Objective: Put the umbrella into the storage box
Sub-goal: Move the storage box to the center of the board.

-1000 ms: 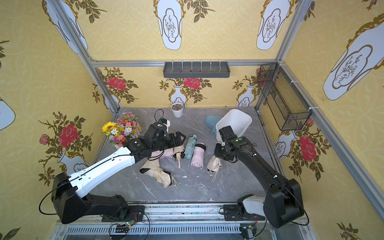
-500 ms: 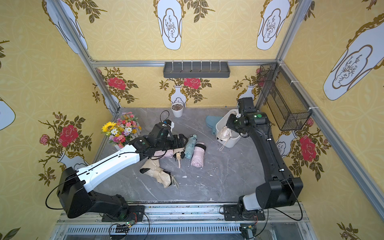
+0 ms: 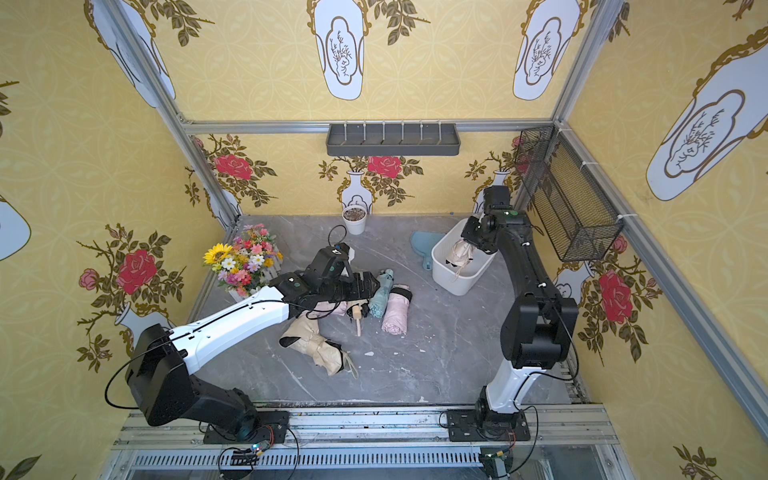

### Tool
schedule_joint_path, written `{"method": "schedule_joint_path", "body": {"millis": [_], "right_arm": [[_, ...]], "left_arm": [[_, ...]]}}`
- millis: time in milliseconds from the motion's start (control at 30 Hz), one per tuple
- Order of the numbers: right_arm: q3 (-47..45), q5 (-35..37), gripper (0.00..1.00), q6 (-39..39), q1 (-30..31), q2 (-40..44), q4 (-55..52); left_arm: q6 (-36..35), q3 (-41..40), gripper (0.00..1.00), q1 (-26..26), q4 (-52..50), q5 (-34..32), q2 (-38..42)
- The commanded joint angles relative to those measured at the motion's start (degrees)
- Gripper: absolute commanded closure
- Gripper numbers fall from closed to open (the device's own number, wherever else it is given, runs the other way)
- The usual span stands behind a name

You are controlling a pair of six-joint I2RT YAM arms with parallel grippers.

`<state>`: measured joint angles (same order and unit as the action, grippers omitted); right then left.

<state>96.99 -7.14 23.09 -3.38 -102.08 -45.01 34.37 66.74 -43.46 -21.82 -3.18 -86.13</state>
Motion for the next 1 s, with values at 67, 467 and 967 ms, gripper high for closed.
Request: {"method": "schedule_joint_path", "body": {"millis": [67, 467, 967], "right_arm": [[1.8, 0.6, 0.84, -1.3, 0.1, -5.4, 5.6], [-4.3, -1.9, 0.84, -6.6, 3.4, -4.9, 1.8], [-17.8, -6.7, 0.83, -9.9, 4.4, 8.8, -6.9]], "left_arm": [[-0.3, 0.9, 0.05, 0.0, 1.2, 1.2, -1.7], [-0.3, -0.3, 0.05, 0.0, 0.7, 1.0, -0.6], [0.6, -1.8, 0.05, 0.0, 0.9, 0.9, 2.1]]}}
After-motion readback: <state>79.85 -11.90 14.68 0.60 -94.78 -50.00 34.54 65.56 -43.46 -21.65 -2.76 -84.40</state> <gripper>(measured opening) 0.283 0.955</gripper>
